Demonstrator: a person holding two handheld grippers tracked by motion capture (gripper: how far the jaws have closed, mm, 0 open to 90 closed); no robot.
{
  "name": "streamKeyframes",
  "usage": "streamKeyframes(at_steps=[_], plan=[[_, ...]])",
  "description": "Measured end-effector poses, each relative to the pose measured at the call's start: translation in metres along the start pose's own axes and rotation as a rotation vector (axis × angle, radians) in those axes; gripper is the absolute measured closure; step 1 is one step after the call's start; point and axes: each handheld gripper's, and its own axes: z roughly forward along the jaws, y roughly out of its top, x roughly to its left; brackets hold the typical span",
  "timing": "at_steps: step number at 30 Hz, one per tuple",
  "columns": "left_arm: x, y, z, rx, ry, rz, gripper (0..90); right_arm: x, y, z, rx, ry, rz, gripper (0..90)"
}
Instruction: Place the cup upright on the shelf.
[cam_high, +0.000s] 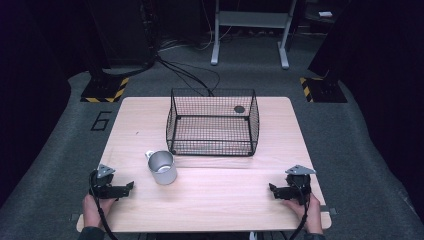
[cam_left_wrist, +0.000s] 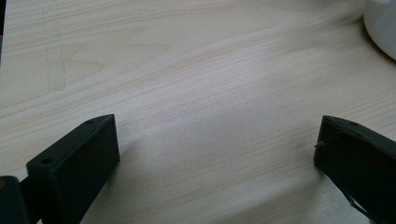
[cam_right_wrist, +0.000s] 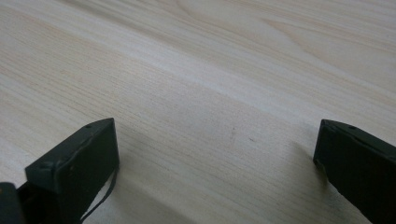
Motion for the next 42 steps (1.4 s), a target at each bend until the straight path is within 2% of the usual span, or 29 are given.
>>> streamKeyframes(at_steps=[15, 23, 28, 30, 31, 34, 37, 42], plan=[[-0.002, 0.001, 0.0, 0.006, 0.006, -0.005, 0.4, 0.0, 0.0, 0.001, -0.001, -0.002, 0.007, 0.0], [-0.003, 0.0, -0.001, 0.003, -0.008, -0.001, 0.0, 0.0, 0.0, 0.001, -0.007, -0.002, 0.002, 0.0], [-0.002, -0.002, -0.006, -0.007, -0.041, -0.022, 0.0, 0.0, 0.0, 0.001, -0.004, -0.001, 0.002, 0.0], [-0.004, -0.003, -0.01, -0.021, -0.072, -0.037, 0.0, 0.0, 0.0, 0.001, -0.005, 0.0, 0.003, 0.0], [-0.005, -0.003, -0.012, -0.033, -0.072, -0.034, 0.0, 0.0, 0.0, 0.001, -0.005, -0.002, 0.003, 0.0], [-0.01, -0.002, -0.019, -0.05, -0.122, -0.026, 0.0, 0.0, 0.0, 0.0, 0.002, -0.002, 0.006, 0.0], [-0.017, 0.002, -0.027, -0.075, -0.143, -0.01, 0.0, 0.0, 0.0, 0.001, -0.003, -0.005, 0.004, 0.0], [-0.026, 0.012, -0.04, -0.101, -0.17, -0.008, 0.0, 0.0, 0.0, 0.0, 0.001, -0.004, 0.003, 0.0]])
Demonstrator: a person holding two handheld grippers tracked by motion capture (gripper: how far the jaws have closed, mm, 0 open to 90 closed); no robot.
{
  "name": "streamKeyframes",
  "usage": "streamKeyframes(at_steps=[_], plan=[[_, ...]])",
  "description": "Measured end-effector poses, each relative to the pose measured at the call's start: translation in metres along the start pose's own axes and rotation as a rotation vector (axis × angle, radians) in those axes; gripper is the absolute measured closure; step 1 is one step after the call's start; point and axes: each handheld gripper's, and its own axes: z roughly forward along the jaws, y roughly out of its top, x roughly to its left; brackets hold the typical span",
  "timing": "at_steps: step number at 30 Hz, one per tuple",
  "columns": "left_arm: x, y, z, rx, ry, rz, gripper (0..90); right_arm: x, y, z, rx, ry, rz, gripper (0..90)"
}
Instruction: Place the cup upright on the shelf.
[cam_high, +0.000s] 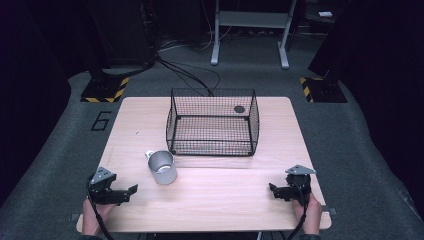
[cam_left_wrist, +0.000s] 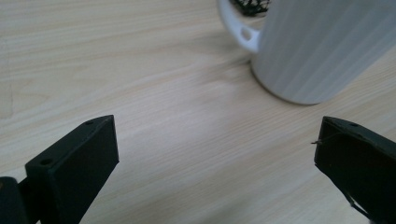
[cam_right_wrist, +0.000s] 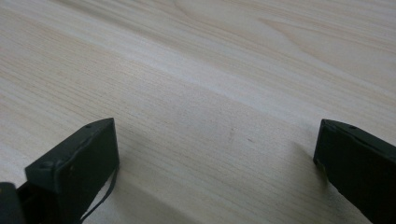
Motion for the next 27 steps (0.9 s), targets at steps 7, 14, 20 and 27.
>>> streamKeyframes(at_steps=[7, 14, 20, 27], plan=[[-0.019, 0.022, -0.015, -0.061, -0.045, 0.06, 0.0, 0.0, 0.0, 0.0, 0.002, -0.001, 0.004, 0.0], [-0.034, 0.043, -0.022, -0.09, -0.077, 0.117, 0.0, 0.0, 0.0, 0.0, 0.001, -0.002, 0.005, 0.0], [-0.045, 0.063, -0.015, -0.102, -0.11, 0.166, 0.0, 0.0, 0.0, 0.0, 0.001, -0.002, 0.005, 0.0], [-0.053, 0.077, 0.0, -0.096, -0.142, 0.197, 0.0, 0.0, 0.0, 0.0, 0.002, -0.002, 0.004, 0.0]])
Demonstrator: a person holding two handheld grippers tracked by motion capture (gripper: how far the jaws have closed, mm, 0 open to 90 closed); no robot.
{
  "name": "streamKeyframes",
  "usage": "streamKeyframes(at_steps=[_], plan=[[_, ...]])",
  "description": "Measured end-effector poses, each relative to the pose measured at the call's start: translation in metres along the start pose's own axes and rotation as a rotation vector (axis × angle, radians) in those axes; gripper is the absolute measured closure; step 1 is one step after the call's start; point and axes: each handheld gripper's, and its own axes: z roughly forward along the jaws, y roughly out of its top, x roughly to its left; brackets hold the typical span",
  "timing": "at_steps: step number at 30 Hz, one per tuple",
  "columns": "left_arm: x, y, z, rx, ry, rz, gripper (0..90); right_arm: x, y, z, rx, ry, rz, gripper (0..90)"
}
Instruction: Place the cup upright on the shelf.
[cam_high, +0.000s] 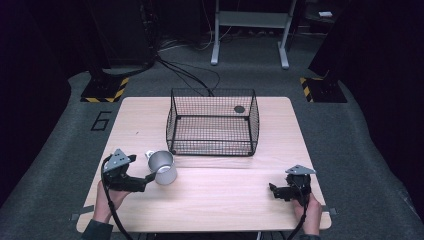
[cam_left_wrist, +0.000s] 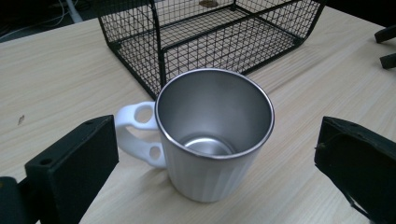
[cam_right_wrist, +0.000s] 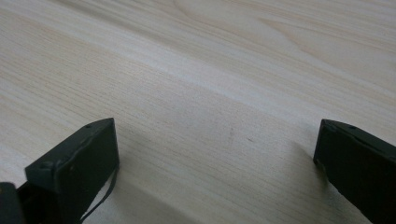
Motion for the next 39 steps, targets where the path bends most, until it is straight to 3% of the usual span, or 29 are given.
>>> streamKeyframes(at_steps=[15, 30, 39], plan=[[0.001, 0.008, 0.035, 0.021, -0.037, -0.002, 0.0, 0.0, 0.0, 0.0, 0.0, 0.0, 0.001, 0.0], [0.002, 0.007, 0.052, 0.053, -0.047, 0.002, 0.3, 0.0, 0.0, 0.0, 0.0, -0.001, 0.001, 0.0], [-0.002, 0.005, 0.057, 0.062, -0.012, 0.021, 2.0, 0.0, 0.0, 0.0, -0.001, -0.001, 0.002, 0.0]])
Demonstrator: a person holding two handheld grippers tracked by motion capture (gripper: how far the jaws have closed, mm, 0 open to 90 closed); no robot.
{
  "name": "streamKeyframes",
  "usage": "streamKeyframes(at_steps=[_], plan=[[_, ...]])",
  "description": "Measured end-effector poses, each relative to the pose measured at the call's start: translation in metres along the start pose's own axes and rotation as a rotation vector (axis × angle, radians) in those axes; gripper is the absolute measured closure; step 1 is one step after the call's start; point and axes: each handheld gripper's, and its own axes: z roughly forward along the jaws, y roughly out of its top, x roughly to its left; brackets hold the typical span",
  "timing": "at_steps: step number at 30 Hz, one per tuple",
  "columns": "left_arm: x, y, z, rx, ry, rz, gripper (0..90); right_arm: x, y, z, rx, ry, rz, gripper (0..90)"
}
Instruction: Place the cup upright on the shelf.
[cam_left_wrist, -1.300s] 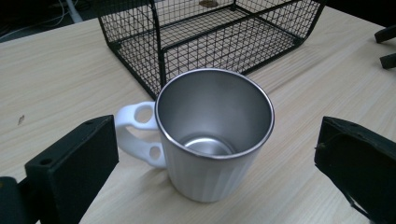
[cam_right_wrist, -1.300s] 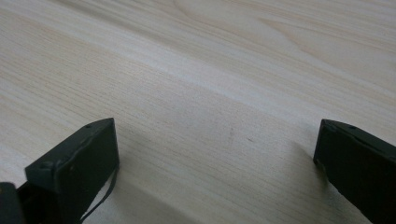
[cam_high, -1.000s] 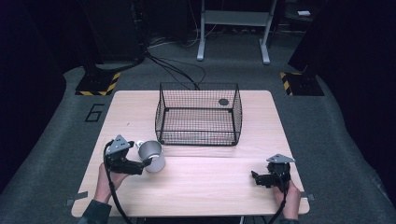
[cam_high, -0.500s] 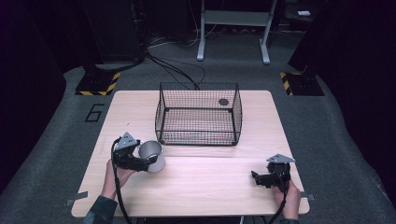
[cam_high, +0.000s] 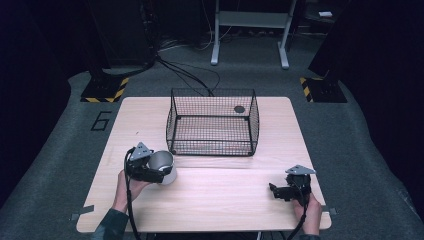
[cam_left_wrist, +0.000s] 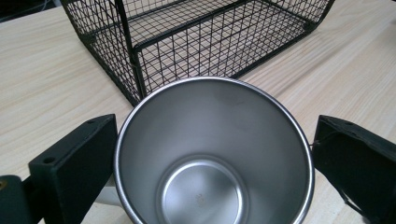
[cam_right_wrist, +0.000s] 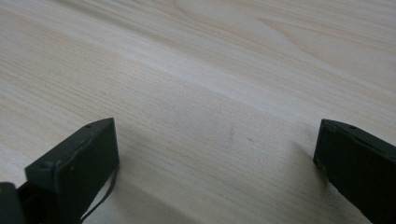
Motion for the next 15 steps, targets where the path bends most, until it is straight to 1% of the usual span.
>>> streamKeyframes(at_steps=[4, 8, 9, 10, 14, 15], plan=[[-0.0014, 0.0005, 0.001, 0.006, 0.022, 0.017, 3.2, 0.0, 0.0, 0.0, 0.0, 0.0, 0.0, 0.0], [-0.0038, 0.0001, 0.0017, 0.002, 0.048, 0.015, 5.2, 0.0, 0.0, 0.0, 0.0, 0.0, 0.0, 0.0], [-0.0045, 0.0001, 0.0017, 0.005, 0.053, 0.02, 5.4, 0.0, 0.0, 0.0, 0.0, 0.0, 0.0, 0.0], [-0.0047, 0.0002, 0.0011, 0.011, 0.051, 0.023, 5.6, 0.0, 0.0, 0.0, 0.0, 0.0, 0.0, 0.0], [-0.0054, -0.0002, 0.0011, 0.006, 0.054, 0.025, 6.1, 0.0, 0.0, 0.0, 0.0, 0.0, 0.0, 0.0], [-0.005, -0.0003, 0.001, 0.005, 0.05, 0.028, 6.1, 0.0, 0.0, 0.0, 0.0, 0.0, 0.0, 0.0]])
